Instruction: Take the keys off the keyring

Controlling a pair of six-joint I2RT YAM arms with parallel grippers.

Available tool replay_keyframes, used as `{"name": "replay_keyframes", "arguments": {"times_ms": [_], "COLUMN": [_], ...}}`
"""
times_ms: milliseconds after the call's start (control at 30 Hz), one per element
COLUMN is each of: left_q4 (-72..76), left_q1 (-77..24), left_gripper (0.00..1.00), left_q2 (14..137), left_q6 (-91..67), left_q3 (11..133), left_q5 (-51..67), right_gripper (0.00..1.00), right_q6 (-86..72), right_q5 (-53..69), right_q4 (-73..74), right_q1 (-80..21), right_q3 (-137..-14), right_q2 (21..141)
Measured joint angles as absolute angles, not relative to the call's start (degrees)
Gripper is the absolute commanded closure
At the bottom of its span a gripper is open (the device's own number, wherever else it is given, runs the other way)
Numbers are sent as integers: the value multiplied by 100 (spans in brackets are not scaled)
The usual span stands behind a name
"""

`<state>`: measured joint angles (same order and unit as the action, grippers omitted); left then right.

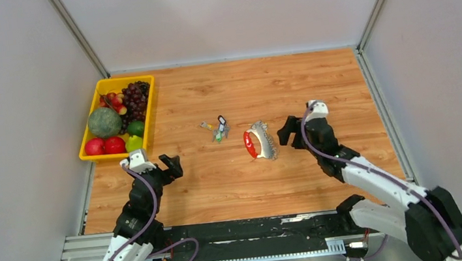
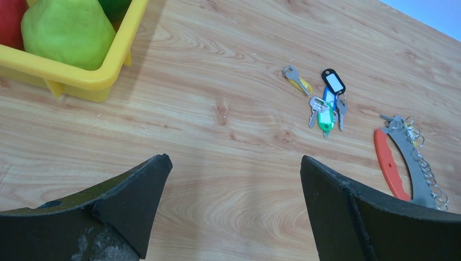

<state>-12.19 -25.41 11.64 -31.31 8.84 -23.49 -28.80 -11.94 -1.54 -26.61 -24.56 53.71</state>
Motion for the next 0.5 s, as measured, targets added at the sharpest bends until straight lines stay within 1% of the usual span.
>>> {"name": "replay_keyframes", "arguments": {"times_ms": [33,100,167,200,267,367,433,500], "left_q4": [-1219,-1223,-1223,-1221,-1221,-1221,-1221,-1219], "left_q1": [-2541,-2541,-2541,-2541,-2541,-2541,-2541,-2541], "left_gripper": [0,0,0,0,0,0,0,0], "left_q2": [1155,1127,1098,1087,1074,1070,1070,1070], "left_q6": [-3142,-3166,-3181,-3186,-3188,-3186,-3186,-3186], "left_q3": [884,884,884,884,884,884,884,884], "left_q5": [-2346,-2344,-2338,-2324,-2300,-2285,-2283,-2283], "right_gripper": [26,30,40,41,41,36,38,42], "right_q6": [-2871,-2856,-2867,-2873,-2934,-3122,-3203,-3227], "right_q5": [-1116,-947,-840,-797,-727,-541,-545,-609], "right_q4": [-198,-272,-281,-279,-233,-23,54,58], "right_q1": [-2742,-2838,-2842,-2842,-2842,-2902,-3015,-3157], "right_q3": [-2598,-2827,-2980,-3041,-3155,-3468,-3662,-3876], "right_q2": [5677,6213,6611,6779,7017,7216,7199,7168]}}
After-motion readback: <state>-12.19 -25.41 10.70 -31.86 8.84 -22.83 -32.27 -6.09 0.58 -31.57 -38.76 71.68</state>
